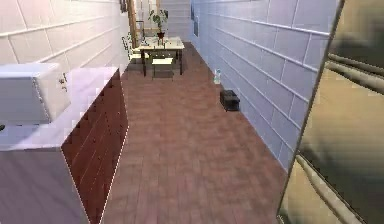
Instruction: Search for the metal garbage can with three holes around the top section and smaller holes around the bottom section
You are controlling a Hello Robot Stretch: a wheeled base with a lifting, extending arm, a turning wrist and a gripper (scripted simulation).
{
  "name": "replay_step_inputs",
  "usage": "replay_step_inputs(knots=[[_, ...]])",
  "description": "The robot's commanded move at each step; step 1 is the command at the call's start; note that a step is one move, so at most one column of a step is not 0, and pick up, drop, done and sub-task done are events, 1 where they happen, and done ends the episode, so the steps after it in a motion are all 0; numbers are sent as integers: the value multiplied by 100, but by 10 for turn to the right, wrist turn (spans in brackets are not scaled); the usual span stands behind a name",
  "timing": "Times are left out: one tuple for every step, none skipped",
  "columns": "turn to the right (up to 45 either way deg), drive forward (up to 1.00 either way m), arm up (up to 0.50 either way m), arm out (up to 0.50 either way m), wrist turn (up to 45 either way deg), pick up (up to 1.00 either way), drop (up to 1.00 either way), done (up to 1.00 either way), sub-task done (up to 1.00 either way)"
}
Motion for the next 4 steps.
replay_step_inputs(knots=[[0,100,0,0,0,0,0,0,0],[0,100,0,0,0,0,0,0,0],[0,100,0,0,0,0,0,0,0],[30,0,0,0,0,0,0,0,0]])
